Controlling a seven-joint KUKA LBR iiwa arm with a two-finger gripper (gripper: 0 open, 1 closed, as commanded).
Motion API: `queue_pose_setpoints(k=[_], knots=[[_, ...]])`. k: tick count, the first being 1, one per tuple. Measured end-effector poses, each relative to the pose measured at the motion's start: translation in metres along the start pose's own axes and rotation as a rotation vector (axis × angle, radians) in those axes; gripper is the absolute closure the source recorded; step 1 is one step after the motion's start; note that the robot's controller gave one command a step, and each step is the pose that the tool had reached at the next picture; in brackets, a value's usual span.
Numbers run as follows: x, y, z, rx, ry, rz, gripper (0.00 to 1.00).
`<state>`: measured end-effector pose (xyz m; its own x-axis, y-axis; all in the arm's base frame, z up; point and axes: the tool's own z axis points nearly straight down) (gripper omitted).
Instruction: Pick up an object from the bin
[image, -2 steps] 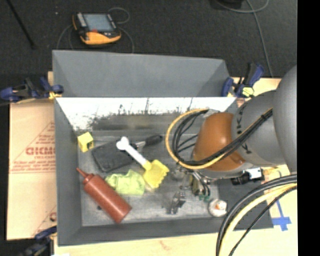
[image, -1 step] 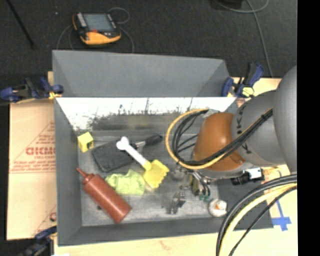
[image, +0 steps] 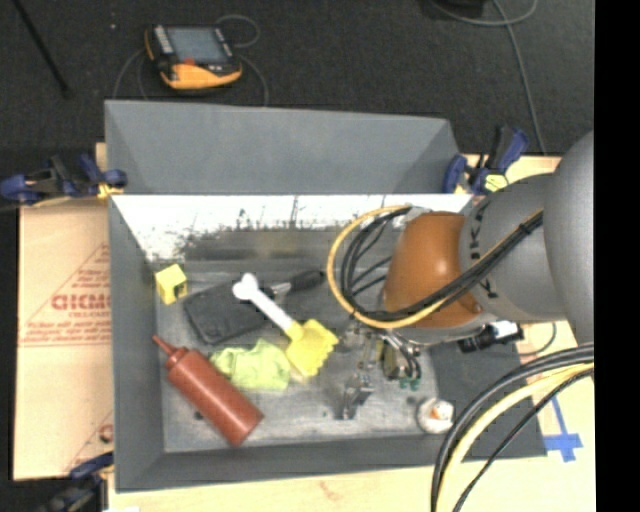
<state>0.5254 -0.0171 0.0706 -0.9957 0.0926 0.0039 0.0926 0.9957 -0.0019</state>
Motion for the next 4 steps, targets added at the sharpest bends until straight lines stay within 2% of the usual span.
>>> queue_pose_setpoints(k=[1, 2, 3, 4], knots=[[-0.029, 0.025, -0.002, 0.001, -0.012, -0.163, 0.00], [-0.076, 0.082, -0.003, -0.003, -0.014, -0.002, 1.00], [-0.076, 0.082, -0.003, -0.003, -0.014, -0.003, 1.00], [-0.079, 0.081, -0.167, -0.003, -0.013, 0.036, 1.00]])
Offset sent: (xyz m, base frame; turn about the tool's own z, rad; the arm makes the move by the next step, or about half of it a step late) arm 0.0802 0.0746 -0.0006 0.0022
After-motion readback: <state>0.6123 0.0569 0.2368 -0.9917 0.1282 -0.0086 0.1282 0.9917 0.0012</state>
